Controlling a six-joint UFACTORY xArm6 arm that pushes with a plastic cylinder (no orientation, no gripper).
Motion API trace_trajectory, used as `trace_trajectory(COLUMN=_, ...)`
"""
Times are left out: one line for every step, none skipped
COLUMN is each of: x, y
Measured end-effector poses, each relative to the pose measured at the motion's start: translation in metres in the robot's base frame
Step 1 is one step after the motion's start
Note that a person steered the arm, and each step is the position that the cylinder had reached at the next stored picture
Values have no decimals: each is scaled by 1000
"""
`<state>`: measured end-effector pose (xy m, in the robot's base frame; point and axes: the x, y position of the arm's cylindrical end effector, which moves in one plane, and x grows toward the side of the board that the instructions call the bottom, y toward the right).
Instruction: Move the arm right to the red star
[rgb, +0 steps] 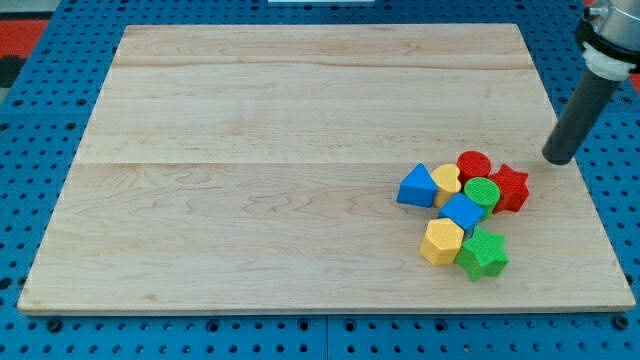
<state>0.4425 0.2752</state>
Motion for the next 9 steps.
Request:
trace_trajectory(x=17, y=16)
trace_trajectory(x=21, y=33)
trace_trajectory(x=20, y=31)
trace_trajectory(x=20, y=31)
trace_trajectory(x=20, y=25)
trace_trajectory(x=20, y=23)
trace_trajectory(x=20, y=23)
trace_trajectory(x=20, y=19)
trace_trajectory(x=21, y=6)
